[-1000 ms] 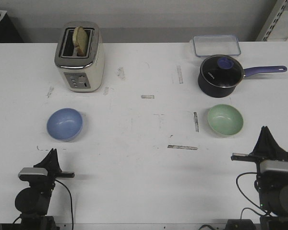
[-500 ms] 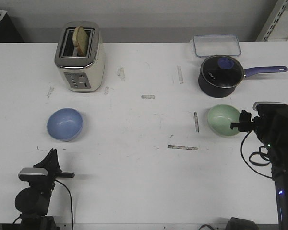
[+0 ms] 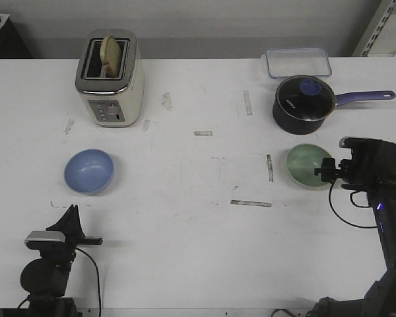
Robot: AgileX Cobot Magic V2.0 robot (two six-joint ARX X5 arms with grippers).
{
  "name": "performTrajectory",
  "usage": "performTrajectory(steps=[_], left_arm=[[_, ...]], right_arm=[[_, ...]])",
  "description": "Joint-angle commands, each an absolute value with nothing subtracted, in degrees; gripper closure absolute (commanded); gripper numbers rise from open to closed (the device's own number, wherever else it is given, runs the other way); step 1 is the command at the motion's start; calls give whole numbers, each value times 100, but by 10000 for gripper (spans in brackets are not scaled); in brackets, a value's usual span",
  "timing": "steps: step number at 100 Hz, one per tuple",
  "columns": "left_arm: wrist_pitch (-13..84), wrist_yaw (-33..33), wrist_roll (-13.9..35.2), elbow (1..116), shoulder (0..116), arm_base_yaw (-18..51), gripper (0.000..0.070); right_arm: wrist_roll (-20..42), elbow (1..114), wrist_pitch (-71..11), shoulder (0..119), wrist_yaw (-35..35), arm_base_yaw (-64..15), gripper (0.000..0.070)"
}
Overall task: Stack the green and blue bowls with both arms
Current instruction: 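Reach the right gripper forward to the rim of the pale green bowl, then grasp the green bowl rim and carry it toward the table center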
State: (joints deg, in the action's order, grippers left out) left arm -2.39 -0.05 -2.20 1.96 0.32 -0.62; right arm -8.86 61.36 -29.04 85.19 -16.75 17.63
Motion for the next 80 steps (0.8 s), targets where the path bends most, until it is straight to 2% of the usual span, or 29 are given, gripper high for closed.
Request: performTrajectory(steps=[1, 9, 14, 35, 57, 80], left_arm=[[-305, -1, -213, 75, 23, -73, 699], [-305, -1, -213, 75, 25, -73, 699], [-305, -1, -213, 75, 23, -73, 699], [-305, -1, -213, 75, 23, -73, 699], [-305, -1, -213, 75, 23, -73, 699], [-307, -1, -213, 75, 23, -73, 699]], right_arm=[[-954, 6235, -2738, 8781, -1693, 1719, 316], [-956, 6235, -2615, 8976, -1691, 1671, 324], [-956, 6235, -2578, 9041, -1680, 1645, 357], [-1100, 6235, -2506, 9091, -1643, 1605, 696], [-1059, 6261, -2519, 9063, -1551, 1605, 700], [-897, 6678, -2910, 8597, -2067, 1365, 700]])
